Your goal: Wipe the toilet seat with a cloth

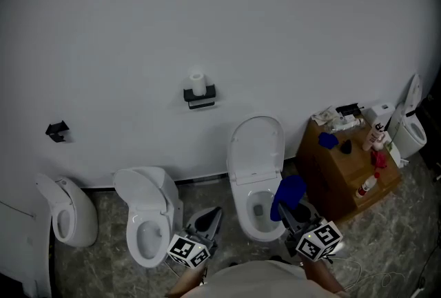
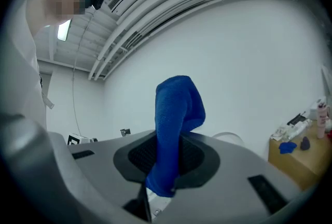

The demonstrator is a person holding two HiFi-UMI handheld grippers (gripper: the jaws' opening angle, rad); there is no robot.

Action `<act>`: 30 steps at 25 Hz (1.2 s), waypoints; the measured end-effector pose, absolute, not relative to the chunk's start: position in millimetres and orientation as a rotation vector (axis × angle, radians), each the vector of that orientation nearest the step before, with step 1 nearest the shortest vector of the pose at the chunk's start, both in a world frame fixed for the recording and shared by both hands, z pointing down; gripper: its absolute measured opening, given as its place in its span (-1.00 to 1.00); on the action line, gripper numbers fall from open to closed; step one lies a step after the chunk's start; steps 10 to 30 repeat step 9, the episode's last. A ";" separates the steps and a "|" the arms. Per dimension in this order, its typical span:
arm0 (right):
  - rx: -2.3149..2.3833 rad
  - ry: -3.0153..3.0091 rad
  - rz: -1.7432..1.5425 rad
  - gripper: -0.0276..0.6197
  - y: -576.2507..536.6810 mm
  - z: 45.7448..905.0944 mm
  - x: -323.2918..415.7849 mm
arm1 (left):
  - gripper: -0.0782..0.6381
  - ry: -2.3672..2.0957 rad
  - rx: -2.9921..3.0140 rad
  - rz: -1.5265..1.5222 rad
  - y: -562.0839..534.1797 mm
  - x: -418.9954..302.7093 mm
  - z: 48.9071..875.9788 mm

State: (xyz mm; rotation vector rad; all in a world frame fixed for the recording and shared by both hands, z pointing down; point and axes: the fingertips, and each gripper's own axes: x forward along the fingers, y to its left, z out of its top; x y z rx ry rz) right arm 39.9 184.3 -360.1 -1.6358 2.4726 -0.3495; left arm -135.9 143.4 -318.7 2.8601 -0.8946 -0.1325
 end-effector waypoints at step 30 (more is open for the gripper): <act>-1.679 2.408 -0.294 -0.68 184.6 -361.4 27.8 | -0.76 -0.810 2.917 -0.127 131.9 -140.3 -317.7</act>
